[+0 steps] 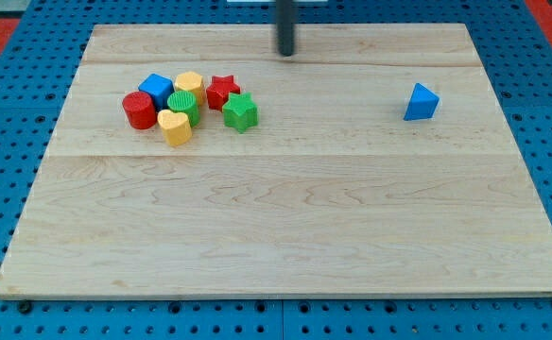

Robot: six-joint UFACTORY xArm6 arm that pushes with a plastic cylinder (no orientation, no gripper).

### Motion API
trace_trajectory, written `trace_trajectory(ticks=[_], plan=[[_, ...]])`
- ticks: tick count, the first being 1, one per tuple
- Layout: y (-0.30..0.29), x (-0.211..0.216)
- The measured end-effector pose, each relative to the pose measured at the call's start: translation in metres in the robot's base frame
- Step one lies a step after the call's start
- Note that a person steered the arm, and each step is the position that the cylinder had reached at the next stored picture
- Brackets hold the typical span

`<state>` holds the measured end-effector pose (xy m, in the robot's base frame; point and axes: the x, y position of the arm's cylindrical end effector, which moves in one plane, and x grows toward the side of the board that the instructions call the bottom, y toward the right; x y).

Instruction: Slide the blue triangle slightly towards left

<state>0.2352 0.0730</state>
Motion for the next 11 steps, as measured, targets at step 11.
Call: trace_trajectory(ticks=[11], plan=[[0.054, 0.154]])
